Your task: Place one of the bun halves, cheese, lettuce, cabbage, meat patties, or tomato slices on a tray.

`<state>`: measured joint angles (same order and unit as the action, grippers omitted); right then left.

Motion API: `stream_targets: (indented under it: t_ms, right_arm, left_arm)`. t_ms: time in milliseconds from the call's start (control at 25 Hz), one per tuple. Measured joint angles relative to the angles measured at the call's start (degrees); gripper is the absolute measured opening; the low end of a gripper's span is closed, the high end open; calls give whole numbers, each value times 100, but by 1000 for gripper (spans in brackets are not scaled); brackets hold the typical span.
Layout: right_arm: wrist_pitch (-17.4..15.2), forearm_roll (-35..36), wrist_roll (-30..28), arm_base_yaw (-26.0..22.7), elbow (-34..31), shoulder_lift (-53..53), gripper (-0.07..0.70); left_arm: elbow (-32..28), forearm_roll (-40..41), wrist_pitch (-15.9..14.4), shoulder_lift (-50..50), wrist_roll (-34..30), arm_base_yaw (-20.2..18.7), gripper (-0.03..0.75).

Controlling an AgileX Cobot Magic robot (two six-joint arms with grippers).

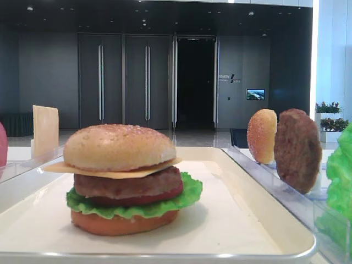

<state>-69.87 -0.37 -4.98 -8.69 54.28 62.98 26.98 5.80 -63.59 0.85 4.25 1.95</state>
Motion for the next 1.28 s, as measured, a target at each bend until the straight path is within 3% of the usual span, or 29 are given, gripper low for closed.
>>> stream_targets:
  t_ms: [640,760,920,1280]
  right_arm:
    - [-48,37,-18,36,-2274,-4458,461]
    - [9,82,-18,36,-2357,-5108,461]
    - [320,163,-18,36,-2531,-5714,461]
    - [432,168,-13,36,-2578,-6051,461]
  left_arm:
    - [0,0,0,0,0,0,692]
    - [0,0,0,0,0,0,692]
    - [0,0,0,0,0,0,692]
    - [0,0,0,0,0,0,692]
